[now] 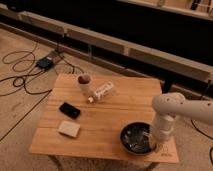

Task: Drag the ceramic bowl in a circle

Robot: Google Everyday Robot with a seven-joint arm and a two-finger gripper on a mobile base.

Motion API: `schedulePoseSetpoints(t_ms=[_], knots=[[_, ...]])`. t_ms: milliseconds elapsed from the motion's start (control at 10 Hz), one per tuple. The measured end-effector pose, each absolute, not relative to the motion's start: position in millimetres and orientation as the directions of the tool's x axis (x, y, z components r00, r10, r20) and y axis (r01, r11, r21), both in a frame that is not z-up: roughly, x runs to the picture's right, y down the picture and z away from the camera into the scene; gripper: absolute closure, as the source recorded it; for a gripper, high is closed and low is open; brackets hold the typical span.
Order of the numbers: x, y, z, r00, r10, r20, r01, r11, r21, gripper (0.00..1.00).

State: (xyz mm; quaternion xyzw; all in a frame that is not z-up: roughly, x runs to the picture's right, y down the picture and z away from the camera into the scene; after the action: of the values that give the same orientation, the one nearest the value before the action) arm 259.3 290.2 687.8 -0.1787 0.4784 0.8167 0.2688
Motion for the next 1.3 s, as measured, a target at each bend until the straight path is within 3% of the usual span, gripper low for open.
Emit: schedulePoseSetpoints(t_ms=[600,1300], knots=[[283.9,227.7,740.2,-0.788,0.341,-0.513,-0.614,-0.378,0.693,1.00],[225.0,157.6,805.9,-0.664,0.464,-0.586,-0.746,-0.356,0.563,1.00]])
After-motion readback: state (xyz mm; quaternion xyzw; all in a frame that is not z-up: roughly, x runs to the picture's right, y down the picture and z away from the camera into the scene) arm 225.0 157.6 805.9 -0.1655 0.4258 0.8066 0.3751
